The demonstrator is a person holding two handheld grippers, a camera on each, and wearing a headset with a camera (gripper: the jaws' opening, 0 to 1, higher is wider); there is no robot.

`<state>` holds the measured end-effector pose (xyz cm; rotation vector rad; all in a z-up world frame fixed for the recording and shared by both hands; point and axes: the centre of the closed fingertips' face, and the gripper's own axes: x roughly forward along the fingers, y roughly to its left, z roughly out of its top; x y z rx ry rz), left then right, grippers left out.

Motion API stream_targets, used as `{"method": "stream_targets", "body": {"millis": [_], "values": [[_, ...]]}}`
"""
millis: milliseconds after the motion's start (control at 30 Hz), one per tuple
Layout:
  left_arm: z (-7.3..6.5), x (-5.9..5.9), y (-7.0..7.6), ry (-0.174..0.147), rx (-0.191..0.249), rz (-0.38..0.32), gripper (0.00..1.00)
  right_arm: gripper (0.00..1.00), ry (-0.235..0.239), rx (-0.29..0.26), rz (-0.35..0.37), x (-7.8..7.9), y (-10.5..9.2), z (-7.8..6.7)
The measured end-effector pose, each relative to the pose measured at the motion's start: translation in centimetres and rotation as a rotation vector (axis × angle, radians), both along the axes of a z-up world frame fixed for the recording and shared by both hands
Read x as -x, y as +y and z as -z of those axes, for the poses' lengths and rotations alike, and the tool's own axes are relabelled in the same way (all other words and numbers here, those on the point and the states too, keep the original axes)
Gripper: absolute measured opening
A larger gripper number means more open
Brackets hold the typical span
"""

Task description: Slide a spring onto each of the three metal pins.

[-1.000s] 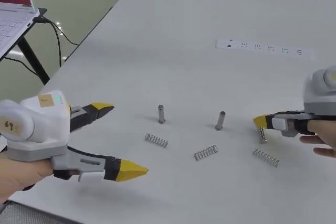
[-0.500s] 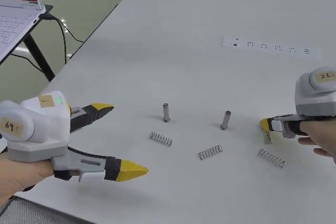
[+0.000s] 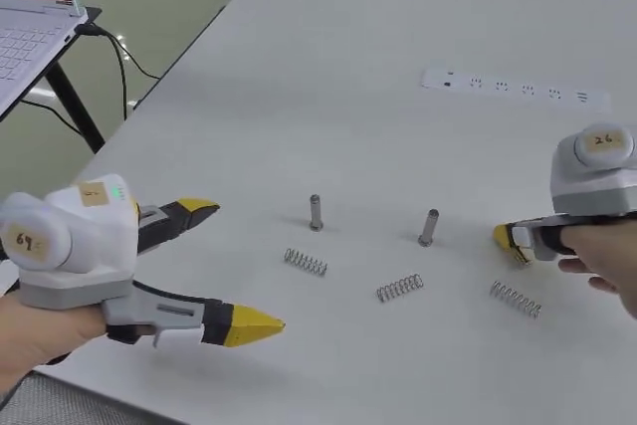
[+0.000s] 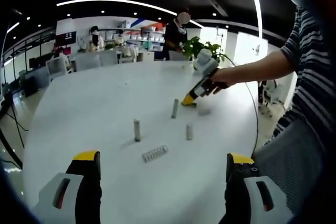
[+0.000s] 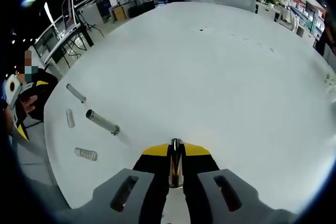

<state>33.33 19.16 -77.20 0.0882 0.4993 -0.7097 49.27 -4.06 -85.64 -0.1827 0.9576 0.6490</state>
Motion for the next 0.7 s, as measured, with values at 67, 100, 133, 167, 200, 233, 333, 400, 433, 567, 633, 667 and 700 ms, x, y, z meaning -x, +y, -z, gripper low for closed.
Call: {"method": "stream_targets", "body": {"millis": [67, 100, 133, 167, 200, 233, 333, 400, 433, 567, 633, 667, 700], "values": [[0.0, 0.0, 0.0, 0.000, 0.001, 0.000, 0.97, 0.05, 0.000, 0.002, -0.004, 0.0, -0.1, 0.0], [0.0, 0.0, 0.0, 0.001, 0.001, 0.000, 0.97, 0.05, 0.000, 0.003, -0.007, 0.1, -0.1, 0.0], [0.0, 0.0, 0.0, 0.001, 0.002, -0.001, 0.97, 0.05, 0.000, 0.004, -0.011, 0.1, -0.2, 0.0], [0.0, 0.0, 0.0, 0.002, 0.002, -0.002, 0.97, 0.05, -0.002, 0.003, -0.015, 0.3, -0.3, 0.0], [0.0, 0.0, 0.1, 0.001, 0.002, -0.002, 0.97, 0.05, -0.006, -0.001, -0.019, 0.4, -0.3, -0.1], [0.0, 0.0, 0.1, 0.001, 0.003, -0.003, 0.97, 0.05, -0.011, -0.005, -0.021, 0.5, -0.4, -0.3], [-0.1, 0.0, 0.1, -0.001, 0.004, -0.006, 0.96, 0.05, -0.031, -0.013, -0.023, 0.6, -0.8, -0.9], [-0.1, -0.1, 0.1, -0.004, 0.002, -0.005, 0.96, 0.05, -0.045, -0.031, -0.019, 0.5, -1.0, -1.4], [-0.2, -0.1, 0.1, -0.004, 0.002, -0.006, 0.96, 0.05, -0.053, -0.038, -0.020, 0.5, -1.1, -1.6], [-0.3, -0.2, 0.1, -0.007, 0.004, -0.008, 0.96, 0.05, -0.080, -0.062, -0.014, 0.6, -1.5, -2.5], [-0.3, -0.3, 0.0, -0.007, 0.005, -0.007, 0.96, 0.05, -0.087, -0.073, -0.011, 0.6, -1.6, -2.9], [-0.3, -0.3, 0.0, -0.007, 0.004, -0.006, 0.96, 0.05, -0.088, -0.075, -0.010, 0.6, -1.7, -3.0], [-0.3, -0.3, -0.1, -0.007, 0.003, -0.005, 0.96, 0.05, -0.094, -0.081, -0.008, 0.6, -1.7, -3.2]]}}
